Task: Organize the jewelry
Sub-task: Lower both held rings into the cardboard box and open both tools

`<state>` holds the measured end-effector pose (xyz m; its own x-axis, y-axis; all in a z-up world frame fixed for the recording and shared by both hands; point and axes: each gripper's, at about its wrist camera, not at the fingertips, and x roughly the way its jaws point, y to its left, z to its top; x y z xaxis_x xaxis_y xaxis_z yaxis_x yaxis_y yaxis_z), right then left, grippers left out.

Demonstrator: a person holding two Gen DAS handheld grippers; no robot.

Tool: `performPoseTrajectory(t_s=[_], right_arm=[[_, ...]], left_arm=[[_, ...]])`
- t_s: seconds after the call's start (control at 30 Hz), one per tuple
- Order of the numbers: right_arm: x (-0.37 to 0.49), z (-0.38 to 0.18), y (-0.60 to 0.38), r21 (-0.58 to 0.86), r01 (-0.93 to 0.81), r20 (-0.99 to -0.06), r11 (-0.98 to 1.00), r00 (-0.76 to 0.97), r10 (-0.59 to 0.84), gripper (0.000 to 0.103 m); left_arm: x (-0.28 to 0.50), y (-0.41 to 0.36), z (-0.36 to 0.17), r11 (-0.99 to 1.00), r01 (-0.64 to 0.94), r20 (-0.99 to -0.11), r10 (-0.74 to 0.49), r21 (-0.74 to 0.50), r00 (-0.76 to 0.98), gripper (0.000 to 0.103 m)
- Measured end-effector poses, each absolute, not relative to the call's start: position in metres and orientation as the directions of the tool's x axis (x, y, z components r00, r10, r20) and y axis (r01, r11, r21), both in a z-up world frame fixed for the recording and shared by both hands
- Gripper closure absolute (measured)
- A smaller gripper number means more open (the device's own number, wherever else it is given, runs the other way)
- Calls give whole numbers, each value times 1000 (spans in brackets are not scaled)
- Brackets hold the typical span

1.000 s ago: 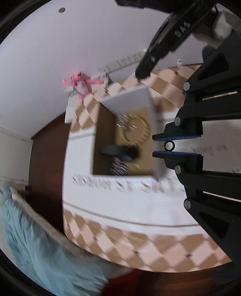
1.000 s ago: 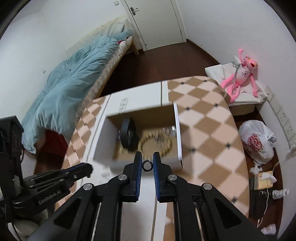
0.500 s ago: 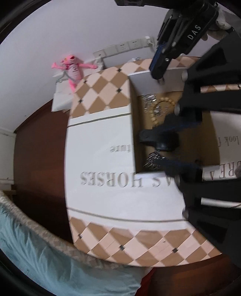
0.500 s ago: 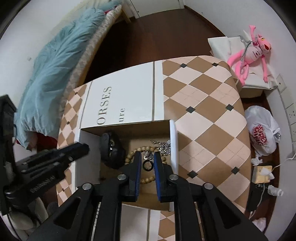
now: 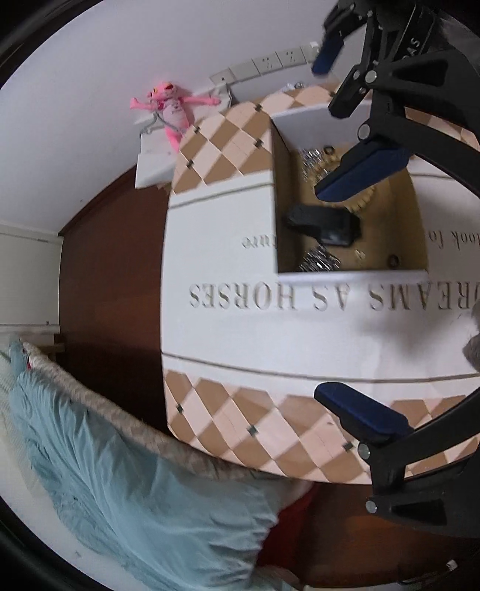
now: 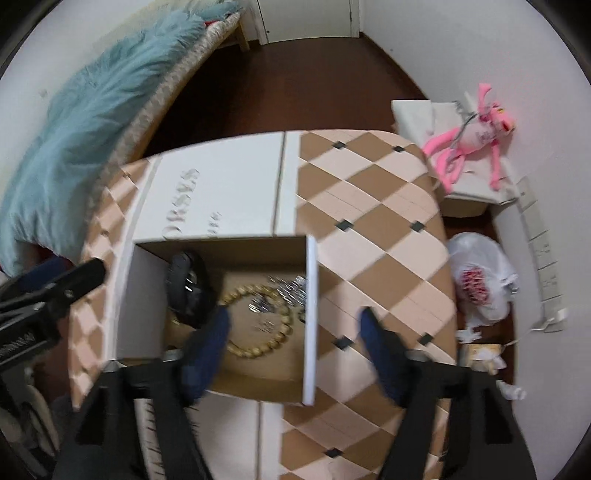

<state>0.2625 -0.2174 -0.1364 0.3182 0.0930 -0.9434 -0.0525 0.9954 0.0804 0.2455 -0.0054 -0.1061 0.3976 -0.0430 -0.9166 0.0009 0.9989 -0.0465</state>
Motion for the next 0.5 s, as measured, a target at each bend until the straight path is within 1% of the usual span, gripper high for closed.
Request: performPoseTrajectory(t_s=[0.03,0.2,0.5], right_arm=[[259,-139,-217,56,-49,-946,997,318,69,10],[242,-146,-217,-6,-21,-945,1000,326,1,5],[219,-140,-222,-29,9,-936,1000,351,-30,5]], left_arm=[[241,-4,-108,999,-3,-916,-38,-43,399,3],[223,-1,-123,999,-30,-921,-1,-13,389,2],[197,-9,-129,999,-37,-922,8,-7,387,2]])
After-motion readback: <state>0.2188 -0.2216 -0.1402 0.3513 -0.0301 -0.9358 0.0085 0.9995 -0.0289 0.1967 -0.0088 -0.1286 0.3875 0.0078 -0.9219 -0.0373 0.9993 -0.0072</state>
